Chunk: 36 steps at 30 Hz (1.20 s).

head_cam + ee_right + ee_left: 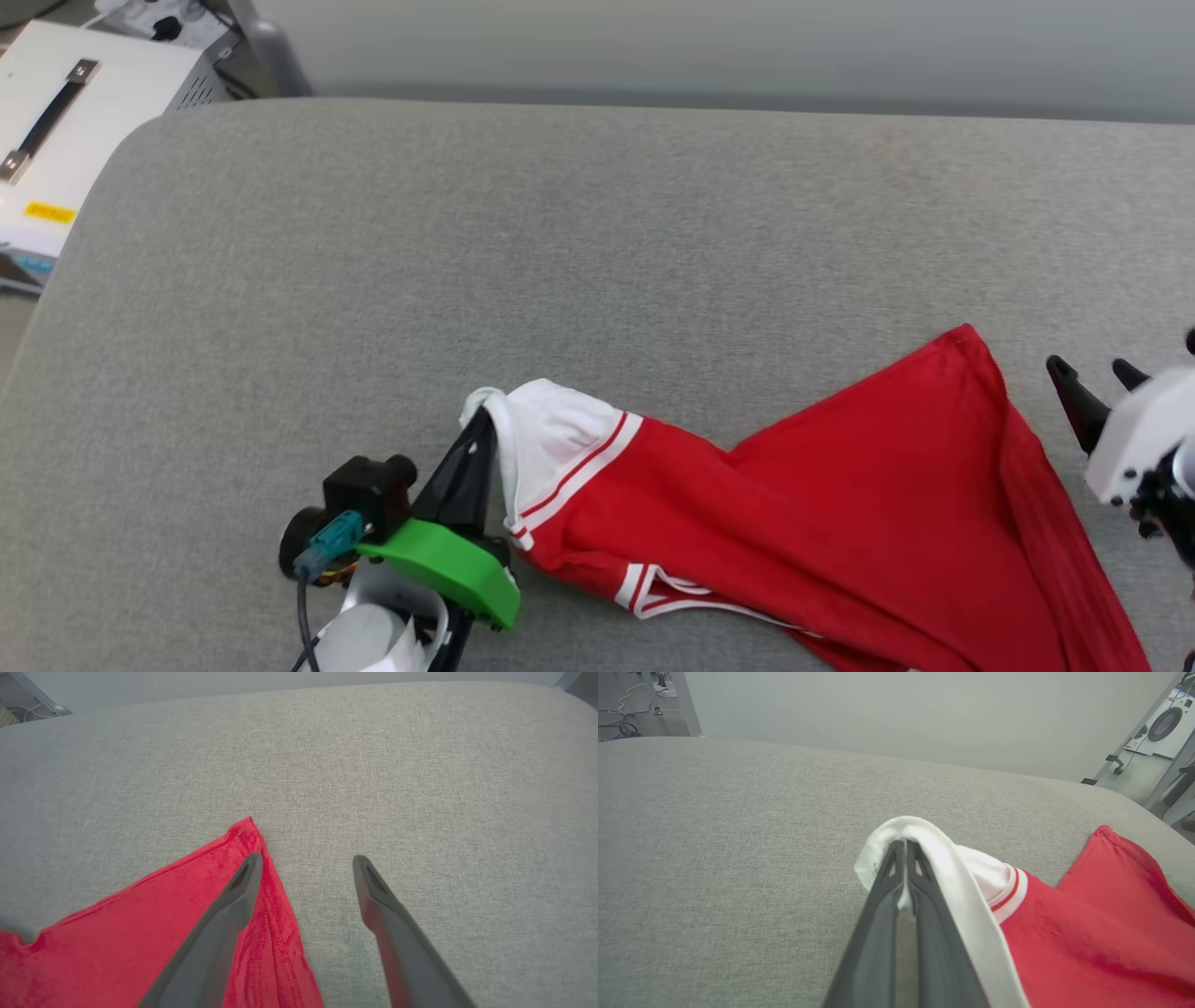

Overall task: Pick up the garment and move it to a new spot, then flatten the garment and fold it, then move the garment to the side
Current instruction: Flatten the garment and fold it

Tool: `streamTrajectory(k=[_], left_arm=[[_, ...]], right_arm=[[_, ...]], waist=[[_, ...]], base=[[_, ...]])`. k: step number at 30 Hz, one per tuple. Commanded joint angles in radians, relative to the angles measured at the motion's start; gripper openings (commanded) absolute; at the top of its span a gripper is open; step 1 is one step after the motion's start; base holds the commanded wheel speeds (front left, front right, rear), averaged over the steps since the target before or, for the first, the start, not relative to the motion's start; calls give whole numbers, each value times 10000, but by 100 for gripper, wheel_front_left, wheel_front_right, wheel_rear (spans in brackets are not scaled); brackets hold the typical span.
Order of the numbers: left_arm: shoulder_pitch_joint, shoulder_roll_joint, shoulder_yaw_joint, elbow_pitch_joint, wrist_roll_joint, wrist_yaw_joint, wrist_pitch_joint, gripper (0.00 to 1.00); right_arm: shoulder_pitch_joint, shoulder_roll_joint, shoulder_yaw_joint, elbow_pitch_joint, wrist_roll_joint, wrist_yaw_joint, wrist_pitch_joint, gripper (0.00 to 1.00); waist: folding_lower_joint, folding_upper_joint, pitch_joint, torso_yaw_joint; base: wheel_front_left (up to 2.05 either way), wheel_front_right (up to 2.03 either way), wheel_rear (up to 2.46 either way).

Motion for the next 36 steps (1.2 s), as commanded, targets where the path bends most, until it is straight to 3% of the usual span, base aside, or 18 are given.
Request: streamTrajectory(k=[1, 7, 13, 20, 21, 22, 24, 29, 36], left_arm=[[-237, -36, -110, 20, 30, -67, -37, 0], [-835, -98, -541, 168, 46, -201, -138, 0], [-1423, -161, -802, 317, 13, -276, -339, 0], [-1622, -213, -937, 540, -75, -312, -497, 0], [-1620, -219, -937, 579, -90, -315, -512, 0], [-1613, -224, -933, 612, -102, -316, -523, 0], [-1596, -234, -924, 674, -123, -319, -542, 0], [-1549, -255, -943, 796, -175, -327, -569, 0], [-1478, -6, -787, 888, -266, -329, -579, 0]], right_arm=[[-438, -205, 287, 126, 130, -7, 592, 100], [-1908, -1027, 1593, 622, 431, -7, 3364, 100], [-2770, -1488, 2305, 1187, 470, -7, 3897, 100], [-2544, -1503, 3346, 2107, 1225, -7, 4473, 100], [-2456, -1516, 3514, 2202, 1351, -7, 4618, 84], [-2391, -1526, 3635, 2287, 1458, -7, 4772, 44], [-2302, -1518, 3828, 2374, 1728, -7, 4974, 0], [-2419, -1628, 3844, 2382, 2139, -7, 4904, 0], [-2806, -1835, 3127, 2090, 2145, -7, 3814, 0]], waist=[[1, 0, 309, 373], [1, 0, 859, 867], [1, 0, 1538, 1205], [1, 0, 1808, 1374], [1, 0, 1802, 1376], [1, 0, 1791, 1371], [1, 0, 1759, 1361], [1, 0, 1548, 1313], [1, 0, 724, 1064]], base=[[0, 0, 0], [0, 0, 0], [0, 0, 0], [0, 0, 0], [0, 0, 0], [0, 0, 0], [0, 0, 0], [0, 0, 0], [0, 0, 0]])
